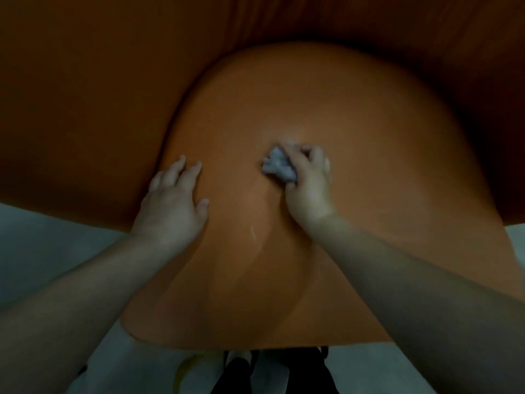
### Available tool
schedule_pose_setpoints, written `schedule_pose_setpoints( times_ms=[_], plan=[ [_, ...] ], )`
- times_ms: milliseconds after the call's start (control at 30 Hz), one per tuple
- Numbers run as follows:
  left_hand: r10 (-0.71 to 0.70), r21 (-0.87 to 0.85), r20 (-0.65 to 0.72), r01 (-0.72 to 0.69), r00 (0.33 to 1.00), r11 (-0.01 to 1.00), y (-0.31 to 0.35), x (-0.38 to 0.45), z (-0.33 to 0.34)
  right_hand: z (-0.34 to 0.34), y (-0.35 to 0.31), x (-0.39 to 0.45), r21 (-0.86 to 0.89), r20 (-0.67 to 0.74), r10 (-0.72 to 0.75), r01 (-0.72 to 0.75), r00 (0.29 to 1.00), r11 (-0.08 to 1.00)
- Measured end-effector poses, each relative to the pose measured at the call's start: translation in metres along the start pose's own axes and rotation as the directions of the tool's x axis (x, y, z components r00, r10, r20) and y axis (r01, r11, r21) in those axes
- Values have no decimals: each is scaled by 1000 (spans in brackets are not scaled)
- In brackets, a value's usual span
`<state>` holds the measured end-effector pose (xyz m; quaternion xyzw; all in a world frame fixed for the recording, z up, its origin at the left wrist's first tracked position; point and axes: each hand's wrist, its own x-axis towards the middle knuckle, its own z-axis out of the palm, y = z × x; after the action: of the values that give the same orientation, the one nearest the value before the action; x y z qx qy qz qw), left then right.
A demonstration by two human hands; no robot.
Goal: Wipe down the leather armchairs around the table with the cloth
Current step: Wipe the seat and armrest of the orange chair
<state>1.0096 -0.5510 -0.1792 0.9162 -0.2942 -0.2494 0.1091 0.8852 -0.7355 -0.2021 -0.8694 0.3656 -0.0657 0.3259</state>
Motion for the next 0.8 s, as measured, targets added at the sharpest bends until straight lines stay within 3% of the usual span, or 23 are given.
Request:
schedule_pose_setpoints(
  times_ms=[67,133,200,333,433,500,600,667,733,800],
  plan=[
    [0,-11,-2,0,1000,1000,-1,-5,2,9,-2,-33,-44,113,-184,190,976,981],
    [-10,-20,4,10,1000,1000,-2,-11,3,8,0,-63,12,218,-259,263,941,965],
    [-14,-27,16,14,1000,1000,-2,-16,5,2,0,-64,74,222,-248,237,943,969],
    [-33,-47,11,33,999,998,-3,-20,8,2,-21,-7,132,-18,-91,93,996,987],
    [-38,-62,-6,38,999,997,-4,-20,11,15,-42,38,82,58,-113,108,992,991],
    [-29,-66,-11,28,1000,997,-7,-18,11,22,-49,35,82,159,-227,217,961,973],
    [-6,-69,-5,6,1000,998,-11,-18,9,15,-36,-9,111,339,-432,420,836,901],
    [-12,-73,14,13,1000,997,-12,-20,7,1,-16,-37,133,419,-482,473,769,871],
    [-9,-73,39,12,999,997,-12,-22,6,-13,-3,-44,149,433,-450,430,781,890],
    [-11,-52,50,13,999,999,-9,-25,6,-17,-1,-36,168,369,-371,332,852,928]
  ],
)
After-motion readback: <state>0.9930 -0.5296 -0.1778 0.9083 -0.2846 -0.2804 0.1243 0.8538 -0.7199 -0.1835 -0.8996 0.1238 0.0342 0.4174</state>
